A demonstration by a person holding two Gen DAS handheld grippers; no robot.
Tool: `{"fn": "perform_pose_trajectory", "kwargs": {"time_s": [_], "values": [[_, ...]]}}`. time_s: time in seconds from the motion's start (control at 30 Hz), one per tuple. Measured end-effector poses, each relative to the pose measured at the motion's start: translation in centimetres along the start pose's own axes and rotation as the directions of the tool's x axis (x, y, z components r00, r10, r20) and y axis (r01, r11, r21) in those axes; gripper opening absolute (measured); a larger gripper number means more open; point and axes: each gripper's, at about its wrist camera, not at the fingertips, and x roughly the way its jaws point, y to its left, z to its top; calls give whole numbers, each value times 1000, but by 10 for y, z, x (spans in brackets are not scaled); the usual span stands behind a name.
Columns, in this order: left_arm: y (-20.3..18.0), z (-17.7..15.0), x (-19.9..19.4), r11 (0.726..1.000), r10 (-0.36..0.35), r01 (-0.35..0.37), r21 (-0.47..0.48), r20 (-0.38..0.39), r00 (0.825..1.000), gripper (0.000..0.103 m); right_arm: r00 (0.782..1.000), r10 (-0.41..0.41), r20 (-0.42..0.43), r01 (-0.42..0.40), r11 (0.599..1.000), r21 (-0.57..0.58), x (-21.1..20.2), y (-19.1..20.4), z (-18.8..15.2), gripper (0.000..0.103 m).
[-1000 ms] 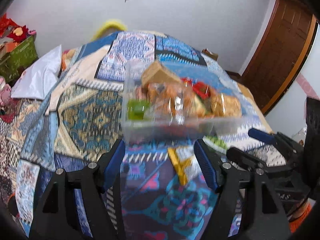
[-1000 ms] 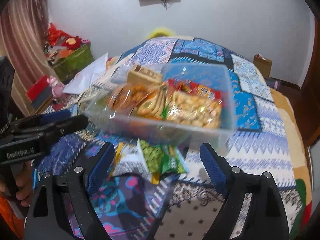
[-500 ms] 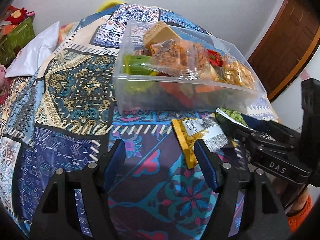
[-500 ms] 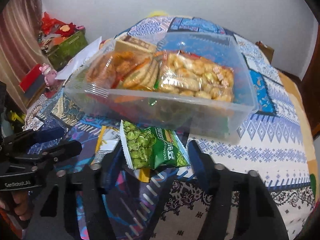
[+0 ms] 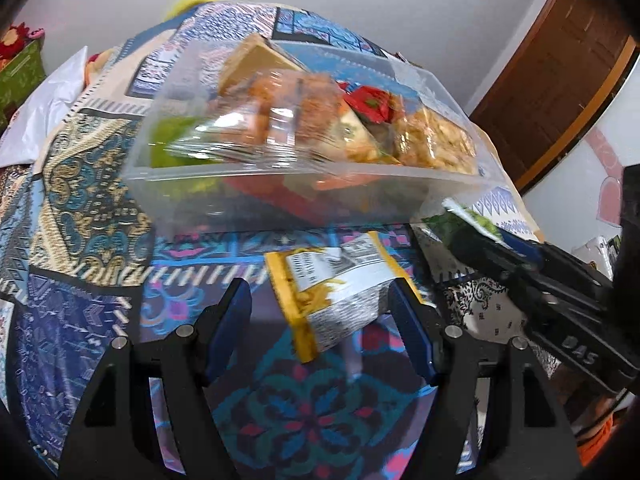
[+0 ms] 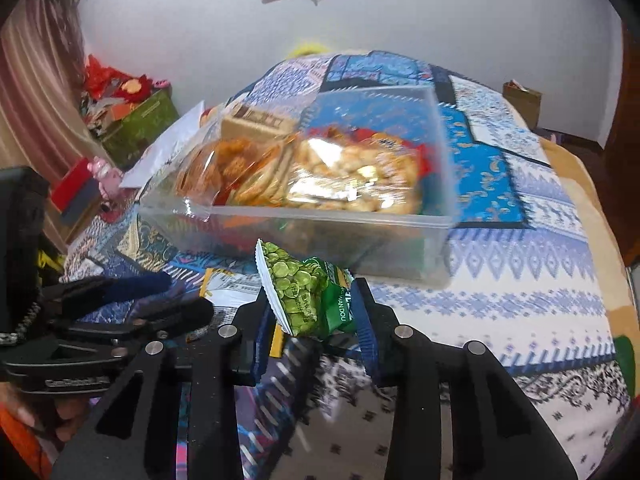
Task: Organize snacks
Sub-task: 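Drop the yellow-and-white chip bag into the box with the left tool while the right tool carries the green bag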
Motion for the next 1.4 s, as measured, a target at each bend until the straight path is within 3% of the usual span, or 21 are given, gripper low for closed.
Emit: {"fn": "perform_pose_trajectory", "kwargs": {"time_s": [0.23, 0.37, 0.5, 0.53, 0.63, 0.9, 1.17, 1.3, 1.4], "values": [[-16, 4, 29, 999, 16, -14, 30, -42, 999, 79, 999, -14, 29, 13, 999, 35, -18, -14, -3, 34], [-28, 2, 37, 994, 61, -60, 89, -12, 998, 80, 999, -12, 30, 11, 999, 41, -20, -16, -5, 34], [-35, -5, 33, 991, 60, -60, 118, 6, 998, 66, 999, -8, 35, 7, 999, 42, -22, -15, -5, 34], [-35, -9, 30, 991, 57, -58, 119, 7, 998, 60, 999, -7, 37, 6, 999, 41, -23, -15, -5, 34], [-32, -13, 21, 992, 38, -39, 120, 7, 999, 58, 999, -7, 49, 5, 999, 36, -29, -13, -5, 34], [-33, -7, -32, 993, 6, -19, 117, 108, 994, 57, 994, -5, 107, 2, 1000, 23, -47, -6, 10, 34], [-32, 27, -74, 993, 2, -30, 118, 228, 974, 57, 982, 3, 190, -4, 1000, 4, -61, -1, 36, 32], [-27, 46, -80, 995, -4, -22, 99, 256, 967, 57, 973, 12, 231, -10, 1000, -6, -64, 3, 54, 19], [-23, 63, -78, 997, 2, -24, 79, 268, 963, 57, 971, 10, 240, -8, 1000, -9, -58, 4, 64, 18]]}}
